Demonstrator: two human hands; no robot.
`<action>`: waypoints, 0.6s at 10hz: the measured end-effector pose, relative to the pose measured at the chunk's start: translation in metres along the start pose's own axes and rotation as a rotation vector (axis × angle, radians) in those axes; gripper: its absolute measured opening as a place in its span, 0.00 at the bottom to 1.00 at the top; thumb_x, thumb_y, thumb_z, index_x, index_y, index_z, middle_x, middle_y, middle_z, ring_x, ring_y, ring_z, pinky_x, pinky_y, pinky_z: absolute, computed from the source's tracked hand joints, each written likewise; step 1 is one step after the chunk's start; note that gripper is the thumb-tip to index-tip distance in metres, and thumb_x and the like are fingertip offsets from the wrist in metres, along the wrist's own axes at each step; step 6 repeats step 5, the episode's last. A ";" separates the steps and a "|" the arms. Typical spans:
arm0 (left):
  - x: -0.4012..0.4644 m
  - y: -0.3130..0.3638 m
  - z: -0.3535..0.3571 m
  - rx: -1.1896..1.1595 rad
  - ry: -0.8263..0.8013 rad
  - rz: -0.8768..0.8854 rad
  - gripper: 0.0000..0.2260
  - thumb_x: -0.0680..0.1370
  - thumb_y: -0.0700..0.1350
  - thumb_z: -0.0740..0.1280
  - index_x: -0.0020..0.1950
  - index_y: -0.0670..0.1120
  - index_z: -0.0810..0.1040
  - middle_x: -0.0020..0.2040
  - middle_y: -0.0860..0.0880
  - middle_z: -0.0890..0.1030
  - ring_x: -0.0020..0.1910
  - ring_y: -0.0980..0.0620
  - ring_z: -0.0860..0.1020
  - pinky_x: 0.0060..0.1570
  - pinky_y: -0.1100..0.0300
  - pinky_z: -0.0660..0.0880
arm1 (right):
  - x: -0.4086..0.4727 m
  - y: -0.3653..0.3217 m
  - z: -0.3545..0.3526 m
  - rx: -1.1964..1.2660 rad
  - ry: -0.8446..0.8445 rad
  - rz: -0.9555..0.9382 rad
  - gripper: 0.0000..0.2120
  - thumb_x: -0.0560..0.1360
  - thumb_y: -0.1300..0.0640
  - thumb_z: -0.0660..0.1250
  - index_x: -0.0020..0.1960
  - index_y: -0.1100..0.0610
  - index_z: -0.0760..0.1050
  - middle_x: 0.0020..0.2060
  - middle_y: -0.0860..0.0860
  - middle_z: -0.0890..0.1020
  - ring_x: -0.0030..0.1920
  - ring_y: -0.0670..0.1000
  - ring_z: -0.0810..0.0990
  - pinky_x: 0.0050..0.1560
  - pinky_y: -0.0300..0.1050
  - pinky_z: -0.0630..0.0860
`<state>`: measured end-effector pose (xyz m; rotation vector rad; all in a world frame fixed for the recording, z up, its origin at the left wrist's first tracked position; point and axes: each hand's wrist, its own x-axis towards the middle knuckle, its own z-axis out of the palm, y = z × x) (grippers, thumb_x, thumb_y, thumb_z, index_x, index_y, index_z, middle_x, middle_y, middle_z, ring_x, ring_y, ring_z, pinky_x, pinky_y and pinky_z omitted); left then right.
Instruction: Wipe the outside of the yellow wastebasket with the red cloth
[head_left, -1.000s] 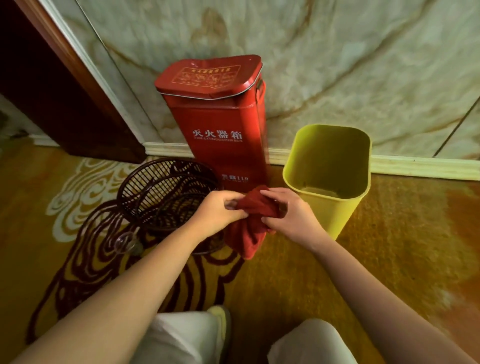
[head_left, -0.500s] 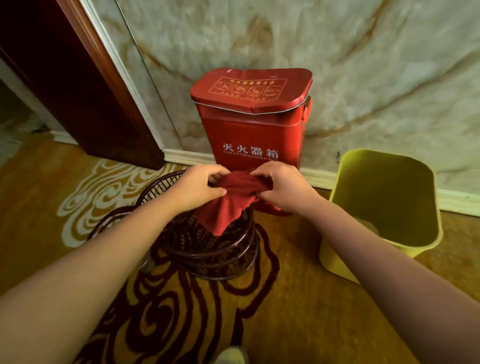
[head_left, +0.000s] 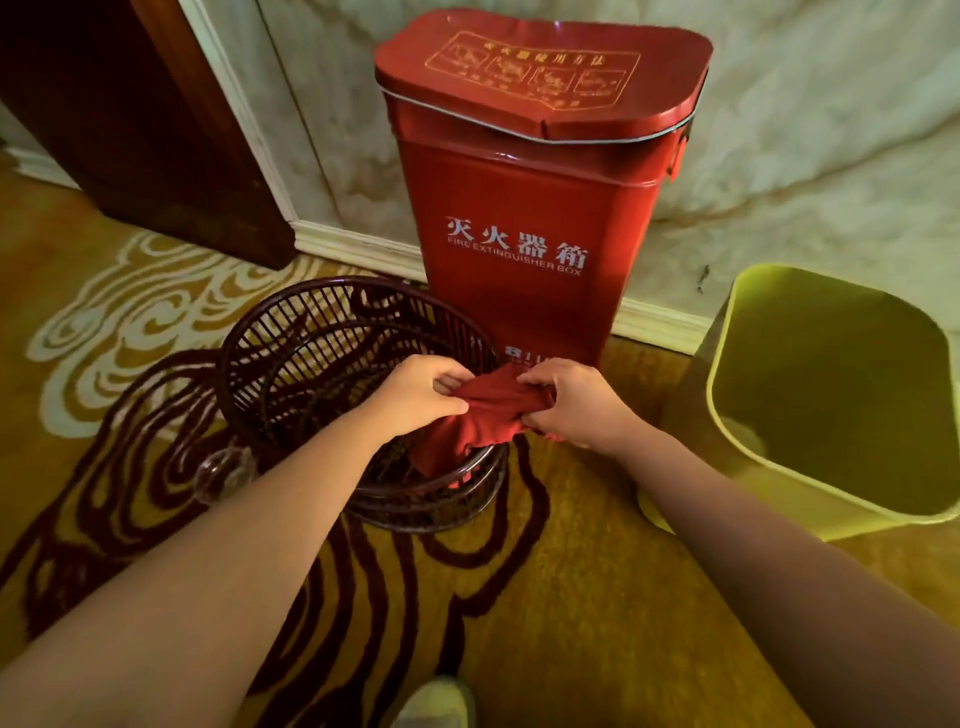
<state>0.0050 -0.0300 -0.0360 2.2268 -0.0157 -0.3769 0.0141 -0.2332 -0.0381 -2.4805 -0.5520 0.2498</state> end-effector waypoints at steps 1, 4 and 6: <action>-0.001 -0.013 0.009 -0.100 -0.029 -0.080 0.14 0.68 0.36 0.70 0.53 0.46 0.79 0.48 0.49 0.81 0.47 0.56 0.79 0.47 0.67 0.74 | -0.004 0.011 0.018 -0.010 -0.090 0.046 0.27 0.65 0.57 0.73 0.63 0.58 0.73 0.62 0.55 0.76 0.63 0.53 0.73 0.61 0.37 0.62; -0.009 -0.023 0.016 -0.258 -0.067 -0.096 0.13 0.69 0.39 0.71 0.51 0.52 0.78 0.46 0.56 0.81 0.47 0.60 0.79 0.44 0.68 0.74 | -0.006 0.018 0.025 0.060 -0.065 0.136 0.26 0.65 0.57 0.74 0.62 0.56 0.74 0.61 0.53 0.77 0.59 0.49 0.74 0.58 0.36 0.65; -0.013 -0.030 0.012 -0.253 -0.089 -0.090 0.12 0.69 0.41 0.71 0.50 0.53 0.78 0.46 0.55 0.81 0.47 0.60 0.80 0.46 0.67 0.74 | -0.004 0.016 0.026 0.092 -0.019 0.162 0.22 0.65 0.56 0.73 0.58 0.56 0.77 0.58 0.52 0.78 0.57 0.49 0.76 0.58 0.38 0.68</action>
